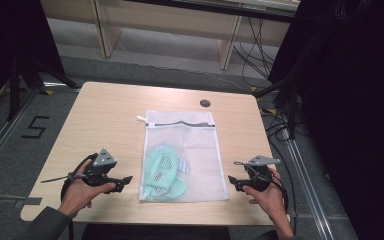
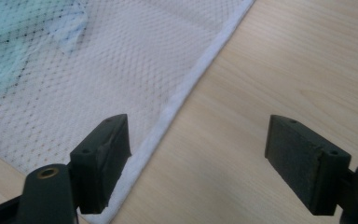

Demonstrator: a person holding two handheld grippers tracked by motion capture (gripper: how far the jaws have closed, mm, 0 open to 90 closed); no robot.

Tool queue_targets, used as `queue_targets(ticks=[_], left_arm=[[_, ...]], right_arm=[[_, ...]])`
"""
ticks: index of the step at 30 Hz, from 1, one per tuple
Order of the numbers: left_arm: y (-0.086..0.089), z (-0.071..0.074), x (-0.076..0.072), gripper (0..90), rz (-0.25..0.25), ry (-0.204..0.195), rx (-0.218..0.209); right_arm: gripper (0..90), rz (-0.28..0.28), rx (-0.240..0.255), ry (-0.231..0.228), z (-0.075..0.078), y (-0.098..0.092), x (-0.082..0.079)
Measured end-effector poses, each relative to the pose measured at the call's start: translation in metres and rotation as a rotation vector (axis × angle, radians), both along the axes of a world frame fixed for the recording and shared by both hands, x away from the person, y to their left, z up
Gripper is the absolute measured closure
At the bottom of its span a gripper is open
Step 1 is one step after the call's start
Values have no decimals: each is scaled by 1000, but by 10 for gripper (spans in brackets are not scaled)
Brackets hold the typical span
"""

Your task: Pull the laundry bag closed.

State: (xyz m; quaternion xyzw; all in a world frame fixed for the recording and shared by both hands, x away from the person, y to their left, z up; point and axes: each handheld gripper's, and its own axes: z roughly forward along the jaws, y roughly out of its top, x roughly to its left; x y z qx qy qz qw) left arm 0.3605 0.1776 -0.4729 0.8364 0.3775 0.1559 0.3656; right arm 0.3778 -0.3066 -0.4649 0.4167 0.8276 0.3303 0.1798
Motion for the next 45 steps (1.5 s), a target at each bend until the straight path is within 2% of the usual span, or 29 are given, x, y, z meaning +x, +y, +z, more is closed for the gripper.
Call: queue_targets(ticks=[3, 4, 6, 7, 9, 11, 12, 13, 14, 17, 19, 20, 21, 23, 24, 25, 26, 27, 28, 29, 30, 32, 33, 34, 35, 36, 37, 41, 45], left_arm=[[0, 0, 0, 215, -3, 21, -10], [-3, 0, -1, 214, 16, 11, -40], [-3, 0, -1, 213, -1, 16, -29], [-3, 0, -1, 213, -1, 16, -29], [-6, -1, -2, 213, 20, 12, -51], [-3, 1, -1, 216, -21, 18, -2], [-7, -1, -2, 229, -5, 17, -47], [-7, -1, -2, 233, -5, 17, -47], [-8, -2, -3, 234, -15, 25, -45], [-9, -1, -3, 255, -28, 31, -30], [-12, -2, -4, 272, -30, 24, -47], [-13, -1, -4, 288, -35, 22, -46], [-13, -1, -5, 291, -50, 26, -39], [-15, -1, -5, 354, -57, 17, -46], [-16, -1, -6, 374, -71, 20, -53], [-18, -1, -7, 398, -72, 14, -53], [-21, 0, -8, 421, -97, -9, -35], [-21, 0, -8, 437, -97, -9, -35], [-24, -1, -9, 476, -88, -1, -48], [-26, -1, -10, 540, -96, -12, -44], [-29, -1, -10, 540, -115, -14, -56], [-33, -2, -12, 644, -125, -15, -75], [-39, -4, -13, 719, -151, -27, -65], [-39, -4, -13, 754, -151, -27, -65], [-45, -5, -13, 782, -169, -23, -54], [-48, -6, -13, 811, -170, -37, -54], [-50, -7, -13, 838, -169, -61, -38], [-57, -8, -11, 886, -179, -56, -49], [-67, -13, -13, 894, -190, -20, -62]], right_arm=[[217, 3, 9, 0, 0, 1, -1], [219, -2, 14, 18, 0, 3, -2], [230, -3, 9, 33, 1, 5, -2], [230, 12, -4, 8, -1, 4, -1], [230, 7, 1, 13, -1, 4, -1], [234, 8, -6, 13, -1, 5, -1], [242, 10, -10, 18, -1, 5, -1], [242, 10, -10, 18, -1, 5, -1], [250, -4, -2, 42, -1, 6, -2], [250, 20, -28, 28, -3, 4, 0], [263, 22, -24, 3, -6, 6, 0], [272, 9, -10, 35, -3, 8, -2], [279, 32, -27, 45, -3, 8, -1], [322, 58, -37, 41, -3, 12, -1], [339, 63, -16, 8, -7, 16, 0], [370, 85, -41, 50, -4, 16, 0], [400, 89, -21, 12, -8, 20, 0], [400, 89, -21, 12, -8, 20, 0], [452, 125, -37, 16, -9, 24, 2], [498, 145, -56, 35, -6, 26, 2], [498, 145, -56, 35, -6, 26, 2], [585, 155, -60, 5, -6, 30, 3], [671, 163, -53, 16, -5, 33, 3], [706, 183, -64, -7, -5, 33, 5], [746, 198, -71, 4, -4, 35, 4], [768, 217, -84, -11, -5, 37, 6], [791, 227, -81, 9, -6, 40, 5], [859, 283, -118, 10, -9, 49, 7], [883, 308, -142, 21, -12, 56, 11]])
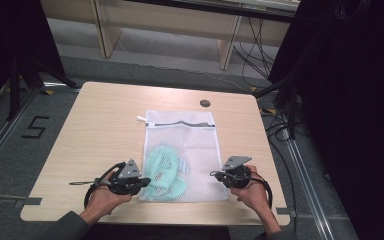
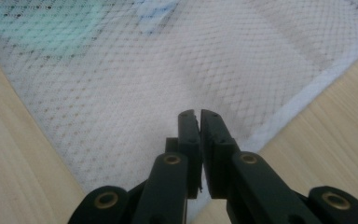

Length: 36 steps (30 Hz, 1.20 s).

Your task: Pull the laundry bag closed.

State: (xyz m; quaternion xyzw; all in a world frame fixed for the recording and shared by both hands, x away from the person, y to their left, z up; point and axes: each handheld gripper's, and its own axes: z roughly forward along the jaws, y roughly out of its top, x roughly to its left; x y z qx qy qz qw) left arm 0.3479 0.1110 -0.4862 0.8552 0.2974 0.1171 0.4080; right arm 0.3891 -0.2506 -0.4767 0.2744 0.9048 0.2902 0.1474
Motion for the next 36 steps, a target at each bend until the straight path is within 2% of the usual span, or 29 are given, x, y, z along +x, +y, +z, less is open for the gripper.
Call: queue_targets(ticks=[1, 2, 3, 4, 6, 8, 11, 13, 14, 16, 19, 20, 21, 23, 26, 27, 29, 30, 34, 35, 36], left_arm=[[-4, -2, 0, 895, -15, 3, 6], [-4, -2, 0, 894, -15, 3, 6], [-6, -2, 1, 894, -29, -4, 15], [-8, -3, 1, 894, -24, 16, 1], [-12, -8, 2, 895, -48, 25, 27], [-14, -11, 2, 895, -45, 27, 44], [-15, -13, 3, 896, -45, 26, 55], [-17, -15, 5, 896, -45, 20, 63], [-17, -16, 6, 896, -53, 2, 79], [-20, -19, 6, 896, -43, 25, 80], [-20, -20, 7, 896, -41, 22, 82], [-19, -20, 9, 896, -56, 14, 91], [-18, -21, 9, 896, -28, 39, 71], [-16, -22, 12, 896, -19, 42, 79], [-12, -21, 15, 896, -3, 30, 94], [-11, -21, 16, 896, 5, 39, 90], [-9, -21, 19, 895, 9, 35, 98], [-6, -21, 23, 895, 21, 29, 107], [-2, -21, 28, 896, 31, 19, 124], [1, -21, 33, 896, 41, 21, 126], [1, -21, 33, 896, 41, 21, 126]], right_arm=[[884, -8, 0, 23, -1, 3, -1], [884, -8, 0, 23, -1, 3, -1], [888, 17, -16, 9, -2, 5, 1], [891, 19, -27, 26, -3, 8, 1], [893, 32, -51, 34, -6, 14, 1], [893, 54, -78, 24, -9, 16, 4], [896, 66, -93, 24, -11, 17, 4], [900, 67, -103, 40, -13, 18, 5], [900, 67, -103, 40, -13, 18, 5], [900, 70, -114, 52, -14, 18, 5], [900, 72, -117, 58, -14, 18, 3], [900, 88, -124, 41, -14, 18, 4], [900, 91, -134, 42, -13, 19, 4], [900, 95, -133, 52, -14, 20, 1], [900, 101, -119, 61, -14, 22, 0], [900, 105, -121, 52, -14, 23, -1], [900, 110, -118, 64, -14, 24, -2], [900, 130, -127, 55, -13, 28, -4], [900, 149, -118, 76, -14, 35, -8], [900, 184, -121, 66, -13, 35, -6], [900, 184, -121, 66, -13, 35, -6]])
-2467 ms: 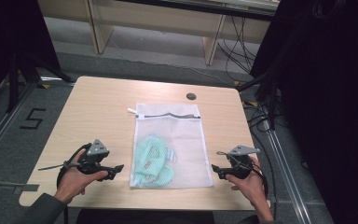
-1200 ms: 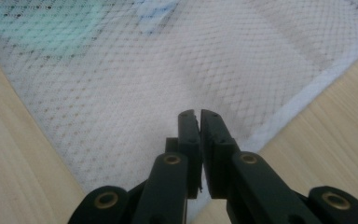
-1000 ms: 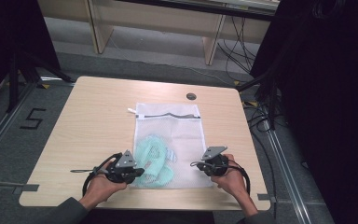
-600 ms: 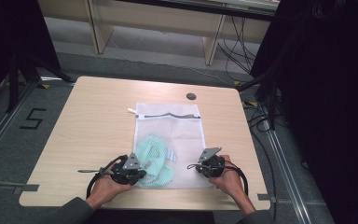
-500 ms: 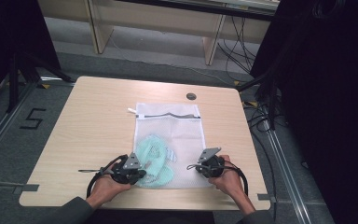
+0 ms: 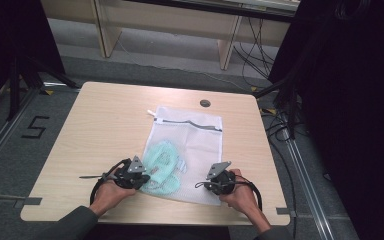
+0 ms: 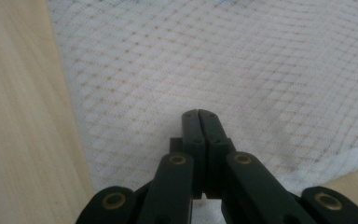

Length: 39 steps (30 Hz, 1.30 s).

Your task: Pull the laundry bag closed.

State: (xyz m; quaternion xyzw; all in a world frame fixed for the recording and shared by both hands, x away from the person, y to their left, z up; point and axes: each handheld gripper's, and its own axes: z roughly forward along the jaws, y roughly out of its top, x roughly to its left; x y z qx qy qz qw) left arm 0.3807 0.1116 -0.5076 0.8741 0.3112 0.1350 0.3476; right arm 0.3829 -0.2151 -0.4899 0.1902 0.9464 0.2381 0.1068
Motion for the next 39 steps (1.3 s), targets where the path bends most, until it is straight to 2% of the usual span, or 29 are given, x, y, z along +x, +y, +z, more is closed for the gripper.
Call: queue_targets(ticks=[2, 3, 4, 5, 6, 7, 8, 13, 15, 16, 17, 22, 26, 28, 29, 31, 33, 35, 36, 39], left_arm=[[2, 0, 4, 896, 10, 8, -7], [6, -1, 9, 896, 30, 26, -29], [6, -1, 9, 896, 30, 26, -29], [9, 0, 15, 896, 35, 16, -16], [9, 0, 15, 896, 35, 16, -16], [11, 0, 19, 896, 42, 22, -16], [12, 0, 22, 896, 44, 9, -7], [16, -1, 33, 896, 72, 25, -19], [16, -1, 43, 896, 79, 26, -17], [16, -1, 43, 896, 79, 26, -17], [16, 0, 45, 896, 78, 21, -10], [16, 0, 54, 896, 85, -3, 18], [18, 0, 62, 896, 98, -2, 17], [18, -1, 67, 896, 93, -10, 18], [17, 0, 71, 896, 93, -19, 36], [16, 0, 74, 896, 92, -28, 45], [14, -1, 80, 896, 97, -29, 39], [13, -1, 85, 895, 101, -37, 41], [12, -1, 88, 896, 105, -35, 38], [9, -1, 92, 895, 104, -51, 58]], right_arm=[[900, -19, 12, 18, -1, 5, -4], [900, -13, 10, 21, 0, 7, -5], [900, 19, 8, 3, 0, 8, -4], [900, 3, 14, 26, -1, 10, -6], [900, 6, 17, 26, -1, 12, -6], [900, 31, 11, 11, 0, 13, -5], [900, 52, 13, 8, -1, 15, -5], [900, 55, 20, 20, -1, 24, -9], [900, 86, 21, 17, -1, 30, -10], [900, 86, 21, 17, -1, 30, -10], [900, 72, 27, 26, -1, 32, -12], [900, 94, 29, 39, -1, 44, -15], [900, 114, 38, 58, -2, 57, -19], [900, 118, 41, 46, -2, 59, -20], [900, 121, 43, 57, -2, 64, -20], [900, 132, 40, 60, -2, 69, -21], [900, 135, 43, 48, -2, 72, -21], [900, 144, 47, 65, -2, 76, -22], [900, 154, 49, 53, -3, 78, -21], [900, 156, 57, 59, -4, 85, -22]])
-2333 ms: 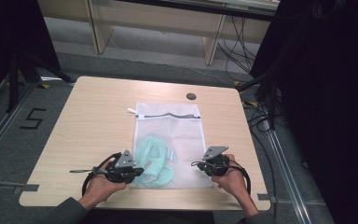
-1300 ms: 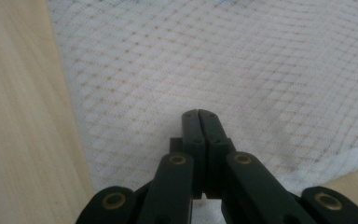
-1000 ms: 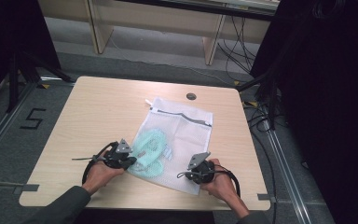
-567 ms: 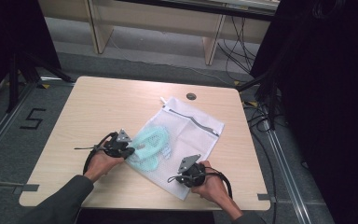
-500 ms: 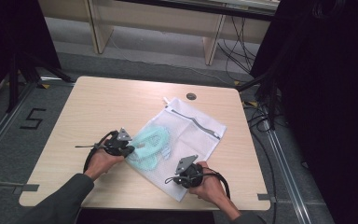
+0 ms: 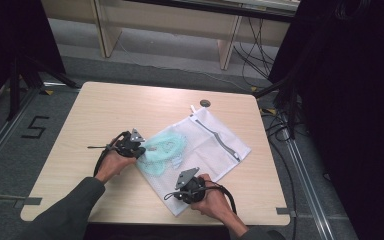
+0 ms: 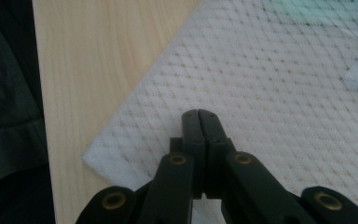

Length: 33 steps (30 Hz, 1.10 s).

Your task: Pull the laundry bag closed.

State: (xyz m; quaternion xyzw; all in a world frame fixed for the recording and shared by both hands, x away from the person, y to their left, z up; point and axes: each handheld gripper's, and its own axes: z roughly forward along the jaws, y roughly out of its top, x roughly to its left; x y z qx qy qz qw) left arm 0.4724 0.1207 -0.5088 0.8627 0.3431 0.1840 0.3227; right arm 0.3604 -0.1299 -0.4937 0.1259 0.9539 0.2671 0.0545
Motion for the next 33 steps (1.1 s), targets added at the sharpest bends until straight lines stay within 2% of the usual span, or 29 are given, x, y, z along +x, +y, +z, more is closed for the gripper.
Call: queue_targets(ticks=[1, 3, 4, 6, 8, 9, 10, 11, 12, 13, 14, 15, 16, 17, 18, 20, 21, 22, 23, 24, 26, 27, 28, 29, 31, 32, 33], left_arm=[[-1, 0, 1, 896, -3, -2, 8], [-1, 1, 3, 895, -8, -15, 26], [-2, 0, 4, 895, -3, -17, 22], [-3, 2, 5, 895, -3, -27, 42], [-2, 4, 5, 889, 11, -34, 28], [1, 10, 2, 889, 15, -44, 5], [1, 10, 2, 890, 15, -44, 5], [1, 13, -1, 891, 23, -46, -7], [2, 15, -4, 891, 15, -47, -22], [1, 17, -11, 893, -8, -41, -43], [2, 19, -16, 893, -31, -31, -35], [0, 22, -23, 893, -46, -24, -49], [-3, 24, -31, 892, -53, -18, -76], [-11, 27, -48, 894, -68, 10, -140], [-11, 27, -48, 893, -68, 10, -140], [-23, 26, -66, 890, -126, 57, -181], [-28, 24, -74, 890, -154, 80, -183], [-32, 23, -79, 888, -187, 85, -168], [-37, 19, -85, 884, -193, 114, -173], [-39, 18, -86, 883, -204, 108, -160], [-43, 13, -89, 885, -198, 120, -147], [-44, 11, -88, 886, -209, 112, -128], [-44, 8, -88, 889, -203, 129, -125], [-42, 6, -85, 891, -199, 127, -98], [-41, 5, -84, 892, -179, 124, -97], [-40, 4, -82, 893, -175, 119, -91], [-38, 3, -79, 894, -163, 119, -92]], right_arm=[[900, 17, -10, -17, 0, 5, 0], [900, 18, -6, -22, 0, 8, -1], [900, 19, -2, -5, 0, 10, -1], [900, 27, 1, -21, -1, 13, -1], [900, 26, 7, -2, 0, 14, 1], [900, 14, 27, -2, 2, 11, 2], [900, 2, 40, -21, 6, 7, 4], [900, -25, 65, -16, 10, 0, 8], [900, -25, 65, -16, 10, 0, 8], [900, -85, 75, -49, 19, -19, 18], [900, -85, 75, -49, 19, -19, 18], [900, -104, 77, -59, 21, -27, 22], [900, -133, 82, -66, 22, -37, 27], [900, -208, 74, -97, 22, -59, 35], [900, -240, 72, -88, 23, -66, 38], [900, -301, 46, -96, 22, -82, 46], [900, -301, 46, -96, 22, -82, 46], [900, -322, 47, -90, 21, -87, 49], [900, -347, 47, -96, 20, -93, 53], [900, -369, 43, -99, 20, -98, 57], [900, -387, 33, -122, 19, -109, 63], [900, -398, 32, -120, 18, -111, 64], [900, -414, 22, -109, 17, -113, 65], [900, -407, 10, -109, 16, -115, 67], [900, -399, -2, -94, 16, -117, 68], [900, -421, 6, -88, 11, -117, 70], [900, -412, -19, -78, 12, -118, 71]])
